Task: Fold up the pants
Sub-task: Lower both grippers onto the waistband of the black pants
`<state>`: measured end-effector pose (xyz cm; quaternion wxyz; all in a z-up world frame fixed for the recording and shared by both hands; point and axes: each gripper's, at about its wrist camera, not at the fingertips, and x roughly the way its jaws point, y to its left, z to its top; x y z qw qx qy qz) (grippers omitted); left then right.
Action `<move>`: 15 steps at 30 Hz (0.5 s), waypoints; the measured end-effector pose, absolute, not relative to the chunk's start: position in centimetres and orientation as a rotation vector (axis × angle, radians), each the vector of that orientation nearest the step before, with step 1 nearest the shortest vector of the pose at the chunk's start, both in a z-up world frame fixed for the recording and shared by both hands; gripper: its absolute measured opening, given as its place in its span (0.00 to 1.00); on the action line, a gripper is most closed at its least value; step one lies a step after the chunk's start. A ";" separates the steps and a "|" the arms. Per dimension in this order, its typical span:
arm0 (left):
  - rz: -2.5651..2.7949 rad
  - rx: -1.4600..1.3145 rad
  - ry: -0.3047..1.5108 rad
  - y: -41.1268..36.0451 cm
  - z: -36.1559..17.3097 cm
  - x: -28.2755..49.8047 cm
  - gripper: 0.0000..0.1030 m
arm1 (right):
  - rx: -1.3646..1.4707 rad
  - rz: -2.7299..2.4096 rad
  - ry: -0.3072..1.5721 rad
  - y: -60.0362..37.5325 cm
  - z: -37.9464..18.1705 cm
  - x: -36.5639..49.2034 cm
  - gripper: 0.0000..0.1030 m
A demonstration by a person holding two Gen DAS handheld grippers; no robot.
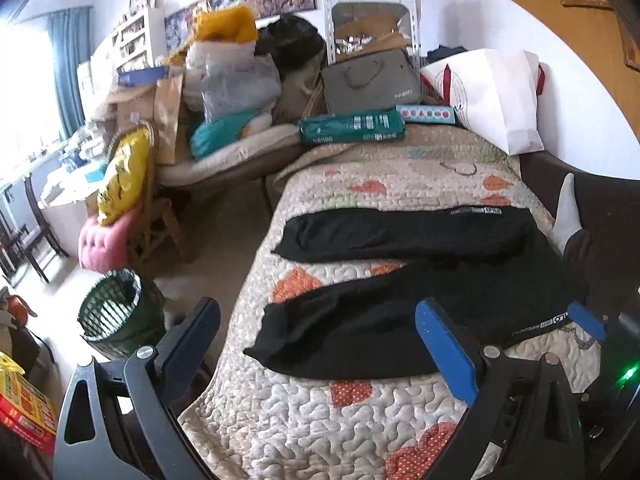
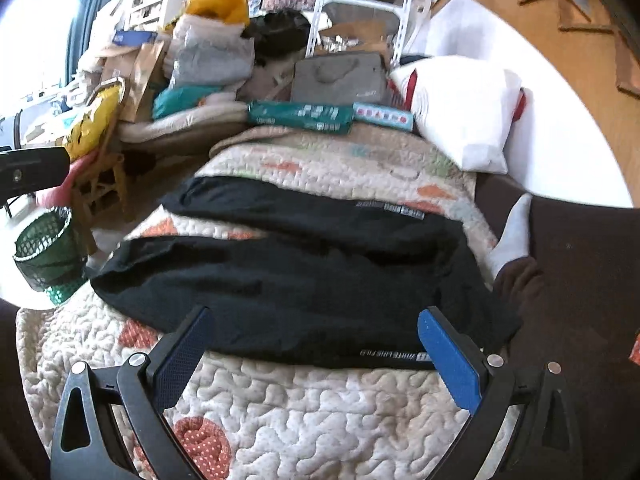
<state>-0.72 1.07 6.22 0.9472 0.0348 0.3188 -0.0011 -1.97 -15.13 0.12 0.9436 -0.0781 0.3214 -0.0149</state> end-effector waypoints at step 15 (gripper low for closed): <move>-0.010 -0.024 0.767 4.8 3.4 6.1 0.95 | 0.066 0.013 0.842 -20.6 2.3 4.7 1.00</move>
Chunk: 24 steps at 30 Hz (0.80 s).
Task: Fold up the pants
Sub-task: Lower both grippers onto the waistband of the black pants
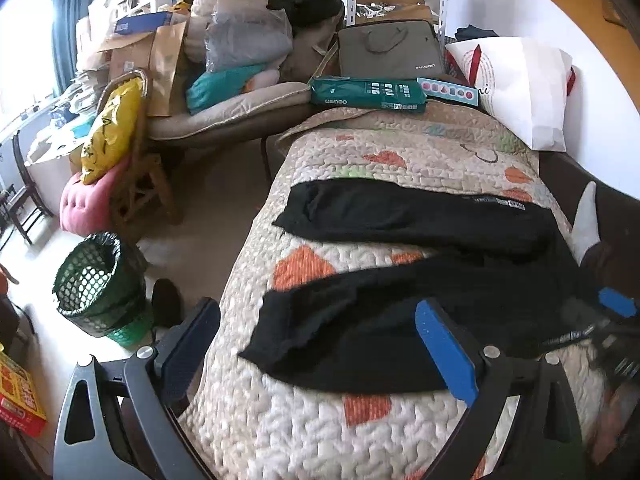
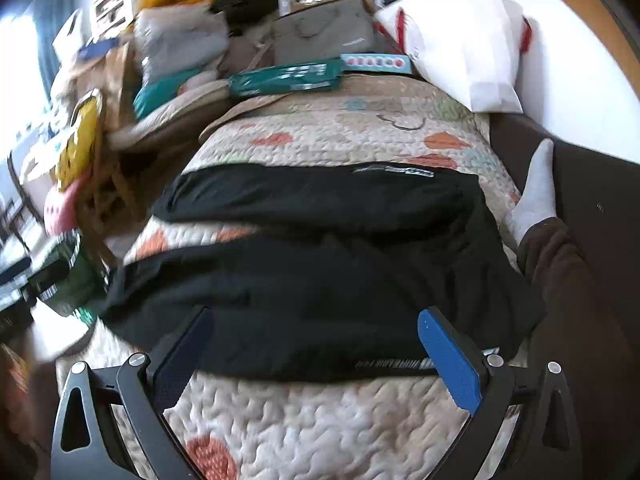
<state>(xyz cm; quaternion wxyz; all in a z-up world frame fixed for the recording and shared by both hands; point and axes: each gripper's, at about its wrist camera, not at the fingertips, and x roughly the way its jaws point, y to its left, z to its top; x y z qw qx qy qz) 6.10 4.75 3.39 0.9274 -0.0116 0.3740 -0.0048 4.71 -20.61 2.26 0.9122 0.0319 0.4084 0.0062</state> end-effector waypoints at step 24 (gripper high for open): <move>-0.010 -0.004 0.875 4.4 -2.6 29.2 0.95 | 0.038 -0.060 0.938 -32.4 0.1 26.8 0.98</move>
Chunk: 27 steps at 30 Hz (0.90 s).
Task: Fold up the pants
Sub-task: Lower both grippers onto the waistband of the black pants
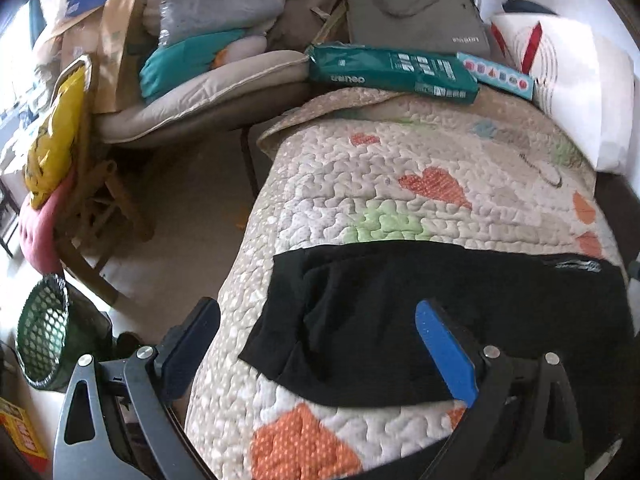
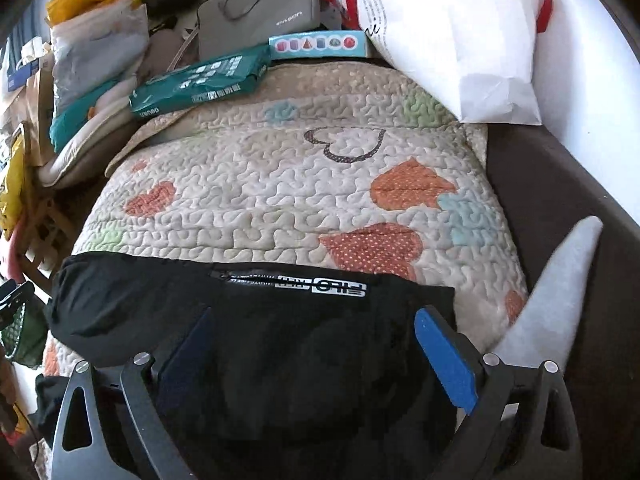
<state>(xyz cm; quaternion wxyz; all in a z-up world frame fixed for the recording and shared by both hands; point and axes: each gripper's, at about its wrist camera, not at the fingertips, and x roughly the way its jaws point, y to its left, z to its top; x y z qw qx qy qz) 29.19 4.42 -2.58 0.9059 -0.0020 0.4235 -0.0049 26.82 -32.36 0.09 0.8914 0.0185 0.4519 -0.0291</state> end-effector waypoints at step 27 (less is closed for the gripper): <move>-0.026 0.170 0.843 0.7 -3.8 31.9 0.95 | 0.002 -0.011 0.999 -32.9 -3.8 30.6 0.98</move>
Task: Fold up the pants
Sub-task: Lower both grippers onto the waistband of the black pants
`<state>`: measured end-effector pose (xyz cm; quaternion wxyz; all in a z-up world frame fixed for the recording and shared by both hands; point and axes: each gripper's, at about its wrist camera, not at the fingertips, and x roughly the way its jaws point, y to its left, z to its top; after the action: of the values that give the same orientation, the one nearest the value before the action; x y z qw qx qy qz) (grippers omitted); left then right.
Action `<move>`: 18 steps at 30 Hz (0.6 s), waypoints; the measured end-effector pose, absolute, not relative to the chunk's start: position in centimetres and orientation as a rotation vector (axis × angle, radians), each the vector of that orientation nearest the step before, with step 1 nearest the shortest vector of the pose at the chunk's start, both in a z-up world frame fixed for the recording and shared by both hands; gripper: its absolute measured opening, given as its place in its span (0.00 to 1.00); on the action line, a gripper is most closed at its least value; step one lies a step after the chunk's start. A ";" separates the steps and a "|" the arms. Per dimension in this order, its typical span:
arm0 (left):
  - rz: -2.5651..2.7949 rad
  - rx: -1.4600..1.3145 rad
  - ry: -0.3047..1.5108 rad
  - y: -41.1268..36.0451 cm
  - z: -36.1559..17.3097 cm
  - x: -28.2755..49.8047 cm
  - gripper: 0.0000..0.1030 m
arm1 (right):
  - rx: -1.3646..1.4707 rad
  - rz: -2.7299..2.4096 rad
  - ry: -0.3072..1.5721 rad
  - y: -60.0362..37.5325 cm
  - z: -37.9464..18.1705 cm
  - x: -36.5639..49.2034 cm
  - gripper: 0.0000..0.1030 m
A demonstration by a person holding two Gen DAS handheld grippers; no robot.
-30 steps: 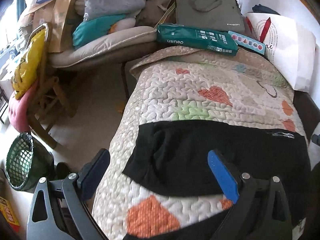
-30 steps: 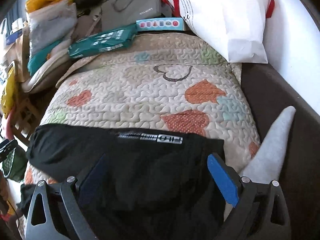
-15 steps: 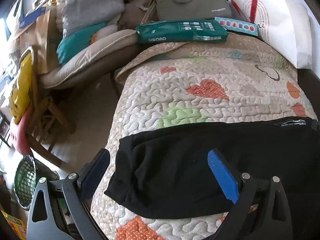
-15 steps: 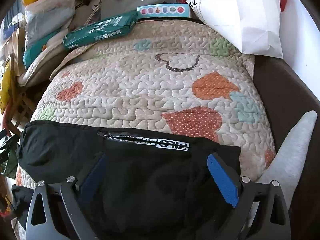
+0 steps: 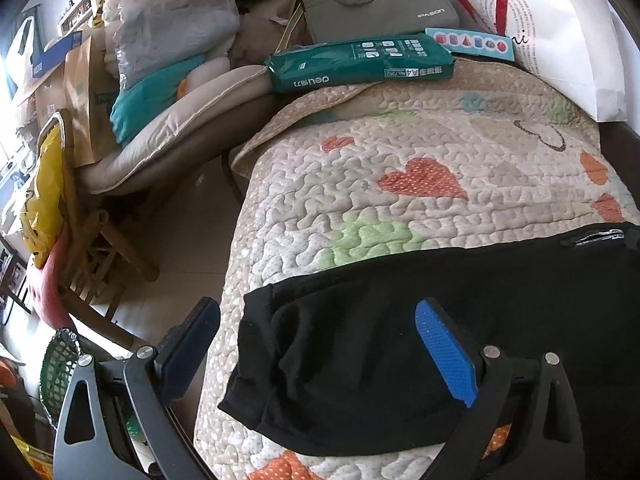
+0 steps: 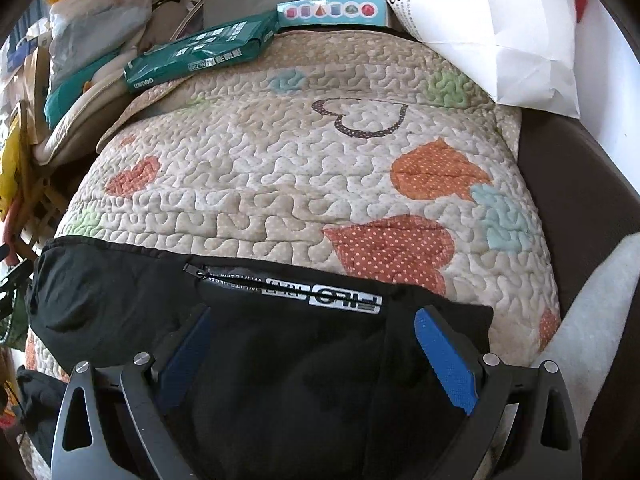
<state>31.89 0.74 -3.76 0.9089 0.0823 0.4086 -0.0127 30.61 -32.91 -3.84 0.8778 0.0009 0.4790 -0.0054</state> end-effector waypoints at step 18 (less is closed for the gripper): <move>-0.061 -0.105 1.004 7.0 -7.8 38.8 0.95 | -0.066 0.180 1.095 -31.2 -6.4 35.8 0.98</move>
<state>38.83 6.97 -7.80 0.8748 -0.0502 0.4810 -0.0293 35.75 -31.15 -6.40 0.8495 -0.0313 0.5197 0.0854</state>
